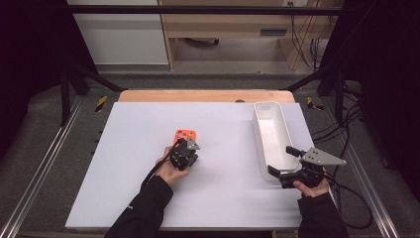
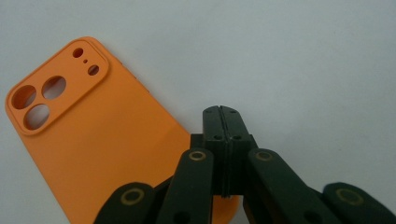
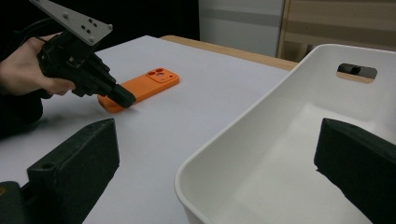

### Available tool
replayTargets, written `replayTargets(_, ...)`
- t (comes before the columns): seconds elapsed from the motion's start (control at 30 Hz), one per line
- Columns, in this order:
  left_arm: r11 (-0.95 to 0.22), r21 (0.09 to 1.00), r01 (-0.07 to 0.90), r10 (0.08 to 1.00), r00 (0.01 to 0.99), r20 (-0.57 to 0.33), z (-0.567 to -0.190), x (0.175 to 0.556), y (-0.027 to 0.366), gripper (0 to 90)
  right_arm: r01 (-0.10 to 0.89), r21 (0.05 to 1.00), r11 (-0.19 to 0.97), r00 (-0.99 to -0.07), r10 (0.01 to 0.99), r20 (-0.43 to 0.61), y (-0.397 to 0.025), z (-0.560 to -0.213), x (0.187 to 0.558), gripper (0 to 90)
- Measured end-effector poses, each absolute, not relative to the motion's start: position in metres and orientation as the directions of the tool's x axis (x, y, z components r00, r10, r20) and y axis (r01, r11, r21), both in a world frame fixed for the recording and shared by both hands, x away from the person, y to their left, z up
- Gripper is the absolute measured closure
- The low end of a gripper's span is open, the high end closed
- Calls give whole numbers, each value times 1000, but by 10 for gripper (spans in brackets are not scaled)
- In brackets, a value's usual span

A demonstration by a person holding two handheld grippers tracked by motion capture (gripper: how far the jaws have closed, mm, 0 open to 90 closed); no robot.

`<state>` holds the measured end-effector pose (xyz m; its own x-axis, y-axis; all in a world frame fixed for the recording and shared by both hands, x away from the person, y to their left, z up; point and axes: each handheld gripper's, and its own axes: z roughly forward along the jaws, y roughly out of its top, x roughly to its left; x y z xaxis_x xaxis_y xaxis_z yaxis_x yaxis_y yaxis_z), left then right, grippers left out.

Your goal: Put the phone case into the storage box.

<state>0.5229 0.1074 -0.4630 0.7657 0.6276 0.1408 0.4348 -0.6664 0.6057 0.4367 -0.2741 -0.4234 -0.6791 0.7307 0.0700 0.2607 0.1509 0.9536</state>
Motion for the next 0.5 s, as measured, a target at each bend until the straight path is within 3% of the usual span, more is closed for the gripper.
replayTargets(0.5,-682,583,441,623,767,149,-461,518,125,900,262,954,147,-678,731,73,-274,-423,436,4)
